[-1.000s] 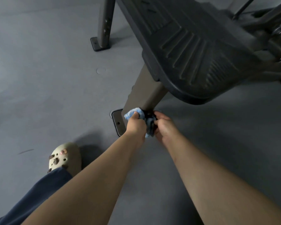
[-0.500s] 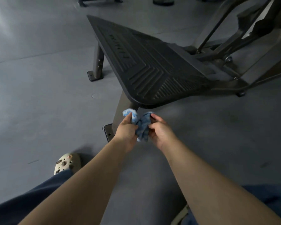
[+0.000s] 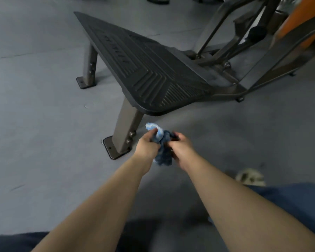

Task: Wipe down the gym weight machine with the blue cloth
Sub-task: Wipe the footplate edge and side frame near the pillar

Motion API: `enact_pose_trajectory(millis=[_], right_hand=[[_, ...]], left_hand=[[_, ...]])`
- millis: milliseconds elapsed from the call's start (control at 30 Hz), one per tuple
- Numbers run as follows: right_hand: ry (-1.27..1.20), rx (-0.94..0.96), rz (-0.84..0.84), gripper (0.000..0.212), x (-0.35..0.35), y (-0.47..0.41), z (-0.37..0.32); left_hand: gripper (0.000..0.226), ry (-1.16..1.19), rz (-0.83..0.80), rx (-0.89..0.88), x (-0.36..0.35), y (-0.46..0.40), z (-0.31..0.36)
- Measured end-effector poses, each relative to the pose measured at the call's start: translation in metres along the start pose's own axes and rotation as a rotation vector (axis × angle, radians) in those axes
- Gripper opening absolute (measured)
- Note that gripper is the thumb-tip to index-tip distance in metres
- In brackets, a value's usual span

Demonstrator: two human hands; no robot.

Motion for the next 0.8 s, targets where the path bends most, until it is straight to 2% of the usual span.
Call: enact_pose_trajectory(millis=[67, 167, 333, 633, 800], right_hand=[[0.020, 0.061, 0.070, 0.037, 0.008, -0.006, -0.003], [0.060, 0.162, 0.126, 0.043, 0.023, -0.025, -0.007], [0.099, 0.141, 0.164, 0.046, 0.059, -0.069, -0.015], [0.248, 0.184, 0.062, 0.038, 0.132, -0.134, -0.084], [0.339, 0.231, 0.028, 0.042, 0.194, -0.178, -0.131]], left_hand=[[0.064, 0.026, 0.014, 0.002, -0.011, -0.009, -0.006], [0.066, 0.084, 0.046, 0.019, -0.040, -0.027, -0.019], [0.066, 0.119, 0.091, 0.079, -0.094, -0.060, -0.031], [0.060, 0.102, 0.194, 0.048, -0.186, -0.120, -0.008], [0.062, -0.074, 0.222, 0.001, -0.257, -0.168, 0.010]])
Point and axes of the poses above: each hand's wrist, its own y-axis away from the middle knuckle, its own x-axis out of the back of the hand, z = x × y, the point moved 1 cm from there along -y, towards the middle knuckle, and after that the axes turned 11 degrees about -x, right-handed, at the moved point
